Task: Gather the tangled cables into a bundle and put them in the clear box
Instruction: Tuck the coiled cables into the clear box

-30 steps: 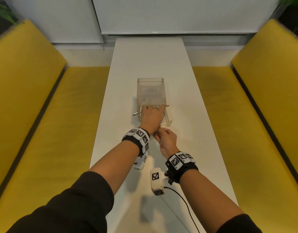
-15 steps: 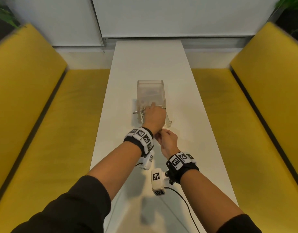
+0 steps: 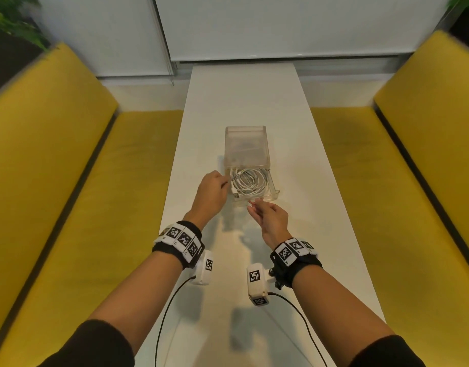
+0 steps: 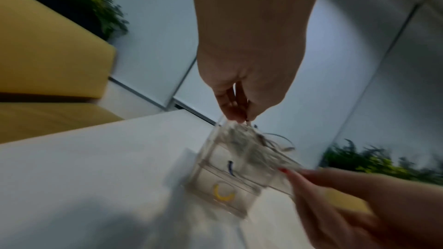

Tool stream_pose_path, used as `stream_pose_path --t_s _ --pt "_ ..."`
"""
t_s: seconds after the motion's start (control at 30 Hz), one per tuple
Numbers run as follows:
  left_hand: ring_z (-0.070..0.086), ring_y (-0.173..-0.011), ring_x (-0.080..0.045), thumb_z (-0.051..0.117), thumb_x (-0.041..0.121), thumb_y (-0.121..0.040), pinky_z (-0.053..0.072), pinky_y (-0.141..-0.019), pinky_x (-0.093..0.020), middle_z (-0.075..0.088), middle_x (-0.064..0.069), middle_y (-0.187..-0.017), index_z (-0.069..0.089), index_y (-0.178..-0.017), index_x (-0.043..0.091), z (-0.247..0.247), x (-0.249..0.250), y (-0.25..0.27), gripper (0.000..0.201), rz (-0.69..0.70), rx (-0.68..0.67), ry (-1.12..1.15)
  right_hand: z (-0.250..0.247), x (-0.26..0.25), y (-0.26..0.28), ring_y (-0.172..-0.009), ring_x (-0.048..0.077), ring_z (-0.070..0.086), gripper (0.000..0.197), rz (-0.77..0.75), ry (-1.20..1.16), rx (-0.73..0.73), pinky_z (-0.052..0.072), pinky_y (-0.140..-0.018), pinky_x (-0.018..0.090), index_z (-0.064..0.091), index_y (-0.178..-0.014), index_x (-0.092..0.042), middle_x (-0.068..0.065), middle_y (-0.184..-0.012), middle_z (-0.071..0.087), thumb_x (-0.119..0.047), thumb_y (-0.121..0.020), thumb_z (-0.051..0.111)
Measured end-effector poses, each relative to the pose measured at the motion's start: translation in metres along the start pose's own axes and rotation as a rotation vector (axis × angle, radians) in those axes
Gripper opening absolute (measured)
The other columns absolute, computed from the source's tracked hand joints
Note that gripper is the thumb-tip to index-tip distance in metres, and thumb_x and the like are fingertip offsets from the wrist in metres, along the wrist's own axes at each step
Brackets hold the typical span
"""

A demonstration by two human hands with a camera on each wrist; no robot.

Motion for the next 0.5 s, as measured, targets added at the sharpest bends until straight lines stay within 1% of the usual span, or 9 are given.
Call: stream_pose_path --t_s 0.1,0.17,0.2,0.23,0.3,0.33,0.4,0.43,0.5 --pt "0.049 -0.098 -0.035 0.052 0.019 -0.102 0.039 -0.083 -0.037 0.057 -0.019 -0.103 0.071 -0.111 0.001 0.013 0.023 0.008 0.028 0.054 -0.005 -0.053 -0.001 0.000 0.001 -0.074 0.020 0.069 0.003 0.000 0.000 0.002 0.061 -0.069 0.023 0.062 -0.088 0.007 0.018 -0.085 0.070 0.005 -0.089 0.064" --pt "0.047 -0.105 -0.035 0.050 0.031 -0.102 0.039 -0.086 -0.041 0.055 -0.017 -0.115 0.067 -0.113 0.002 0.019 0.033 0.012 0.035 0.051 -0.004 -0.197 -0.001 0.000 0.000 -0.075 0.020 0.069 0.004 -0.001 -0.001 0.006 0.061 -0.070 0.024 0.062 -0.086 0.006 0.018 -0.084 0.070 0.005 -0.089 0.064" --pt "0.046 -0.108 -0.034 0.050 0.032 -0.101 0.039 -0.087 -0.042 0.054 -0.016 -0.121 0.064 -0.117 0.003 0.021 0.036 0.013 0.035 0.053 -0.015 -0.290 -0.001 0.001 0.001 -0.076 0.021 0.069 0.004 -0.001 -0.003 0.008 0.061 -0.070 0.024 0.062 -0.085 0.006 0.018 -0.085 0.070 0.005 -0.089 0.064" --pt "0.046 -0.112 -0.034 0.050 0.027 -0.100 0.039 -0.088 -0.041 0.052 -0.014 -0.127 0.060 -0.123 0.004 0.022 0.038 0.014 0.034 0.063 -0.042 -0.368 -0.001 0.001 0.000 -0.078 0.022 0.069 0.005 0.000 -0.011 0.010 0.062 -0.070 0.025 0.062 -0.085 0.006 0.019 -0.085 0.069 0.005 -0.089 0.064" --pt "0.043 -0.117 -0.033 0.050 0.011 -0.093 0.037 -0.090 -0.038 0.048 -0.012 -0.134 0.055 -0.130 0.004 0.024 0.034 0.011 0.038 0.092 -0.108 -0.442 0.000 0.003 -0.001 -0.082 0.024 0.068 0.005 0.006 -0.029 0.013 0.062 -0.070 0.025 0.062 -0.085 0.007 0.020 -0.086 0.069 0.005 -0.090 0.063" --pt "0.043 -0.116 -0.033 0.050 0.006 -0.091 0.038 -0.090 -0.038 0.048 -0.013 -0.135 0.054 -0.130 0.003 0.024 0.031 0.008 0.040 0.112 -0.132 -0.432 0.000 0.003 0.000 -0.082 0.025 0.068 0.005 0.011 -0.037 0.015 0.062 -0.069 0.024 0.061 -0.086 0.007 0.020 -0.087 0.068 0.006 -0.090 0.062" --pt "0.043 -0.111 -0.035 0.051 0.000 -0.092 0.044 -0.090 -0.040 0.051 -0.015 -0.129 0.060 -0.126 0.002 0.020 0.026 0.000 0.035 0.163 -0.148 -0.360 0.003 0.005 0.001 -0.083 0.025 0.068 0.004 0.021 -0.055 0.011 0.061 -0.066 0.023 0.061 -0.087 0.007 0.020 -0.088 0.068 0.006 -0.090 0.062" --pt "0.044 -0.109 -0.036 0.052 0.000 -0.094 0.046 -0.090 -0.043 0.055 -0.016 -0.124 0.064 -0.123 0.002 0.017 0.022 -0.002 0.031 0.168 -0.138 -0.295 0.004 0.006 0.001 -0.084 0.024 0.068 0.004 0.026 -0.064 0.008 0.061 -0.066 0.023 0.061 -0.086 0.006 0.020 -0.088 0.068 0.006 -0.090 0.062" --pt "0.051 -0.101 -0.035 0.059 0.002 -0.094 0.051 -0.083 -0.046 0.059 -0.017 -0.112 0.069 -0.115 0.001 0.008 0.018 -0.006 0.024 0.154 -0.064 -0.162 0.008 0.007 0.002 -0.083 0.024 0.068 0.005 0.036 -0.075 0.005 0.061 -0.066 0.023 0.061 -0.085 0.006 0.019 -0.087 0.068 0.006 -0.090 0.062"
Point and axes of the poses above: each hand's wrist, its own y-axis away from the middle knuckle, its own z-axis out of the palm, x = y × z, the point moved 5 cm from there along -y, towards the middle knuckle
